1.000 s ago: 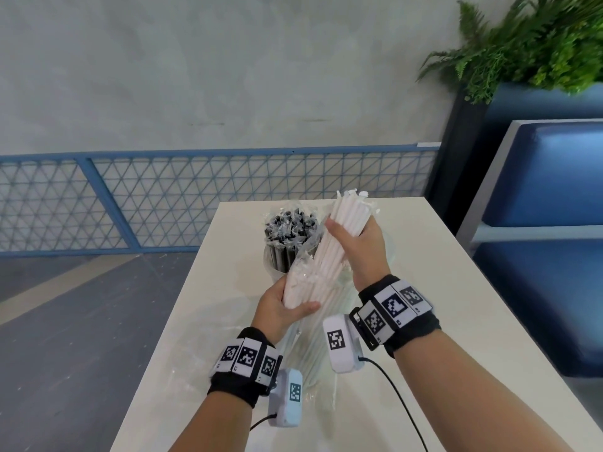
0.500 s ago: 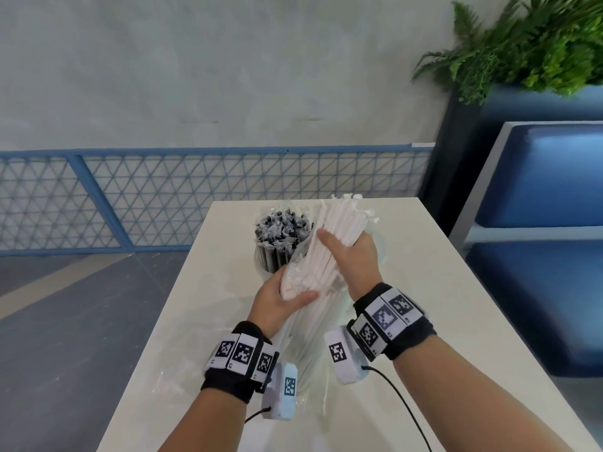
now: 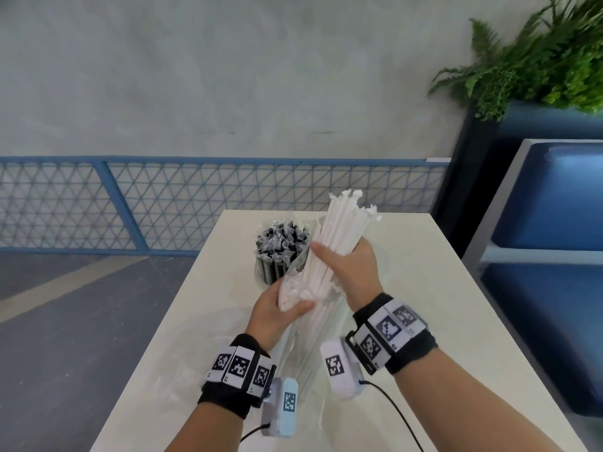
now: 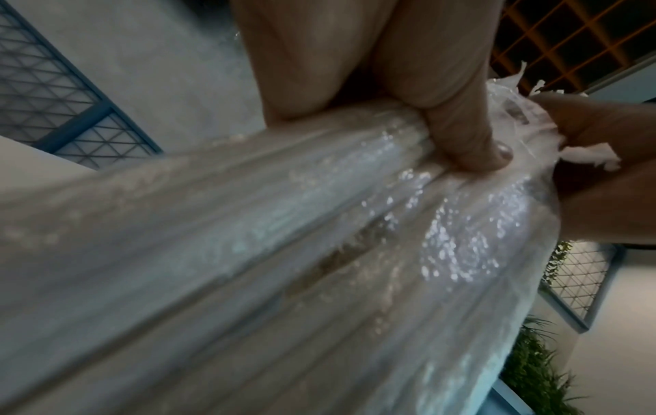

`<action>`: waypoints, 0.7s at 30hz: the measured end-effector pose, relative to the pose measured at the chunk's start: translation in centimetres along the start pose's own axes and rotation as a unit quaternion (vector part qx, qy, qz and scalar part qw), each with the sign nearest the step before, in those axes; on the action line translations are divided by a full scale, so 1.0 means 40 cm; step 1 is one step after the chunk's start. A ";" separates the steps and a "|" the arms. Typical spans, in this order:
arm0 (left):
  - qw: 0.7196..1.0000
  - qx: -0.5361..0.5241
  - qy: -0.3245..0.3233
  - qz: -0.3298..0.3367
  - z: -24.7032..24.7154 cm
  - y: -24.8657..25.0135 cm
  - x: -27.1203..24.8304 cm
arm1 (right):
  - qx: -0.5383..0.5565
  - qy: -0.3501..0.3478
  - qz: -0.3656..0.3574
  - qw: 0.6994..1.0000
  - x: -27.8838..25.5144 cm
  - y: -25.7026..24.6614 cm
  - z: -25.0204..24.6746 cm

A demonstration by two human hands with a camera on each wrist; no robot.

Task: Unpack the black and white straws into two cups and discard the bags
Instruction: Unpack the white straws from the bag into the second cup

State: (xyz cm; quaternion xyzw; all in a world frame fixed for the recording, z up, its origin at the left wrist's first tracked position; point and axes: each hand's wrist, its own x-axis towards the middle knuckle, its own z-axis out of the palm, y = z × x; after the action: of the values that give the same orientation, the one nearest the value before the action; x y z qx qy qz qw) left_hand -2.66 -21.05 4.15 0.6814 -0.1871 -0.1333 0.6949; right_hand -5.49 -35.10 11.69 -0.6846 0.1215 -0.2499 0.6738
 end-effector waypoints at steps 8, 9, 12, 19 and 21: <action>1.000 0.005 0.021 -0.005 -0.014 -0.011 0.009 | 0.056 0.039 -0.008 0.998 0.044 -0.037 0.012; 1.000 0.005 0.023 -0.005 -0.016 -0.013 0.009 | 0.075 0.044 -0.011 0.996 0.052 -0.049 0.009; 1.000 0.008 0.024 -0.003 -0.020 -0.016 0.007 | 0.102 0.039 -0.014 0.994 0.061 -0.068 -0.005; 0.999 0.000 0.043 0.010 -0.015 -0.005 0.002 | 0.038 -0.024 -0.008 0.999 0.011 -0.004 0.003; 0.999 0.002 0.044 0.013 -0.011 -0.003 0.000 | 0.054 -0.007 -0.002 0.999 -0.009 0.027 0.028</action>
State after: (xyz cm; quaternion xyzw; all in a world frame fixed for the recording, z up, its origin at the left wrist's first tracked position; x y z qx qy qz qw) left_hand -2.44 -20.65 4.05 0.6852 -0.1655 -0.0941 0.7031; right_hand -5.06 -34.02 10.59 -0.6496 0.1015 -0.2525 0.7099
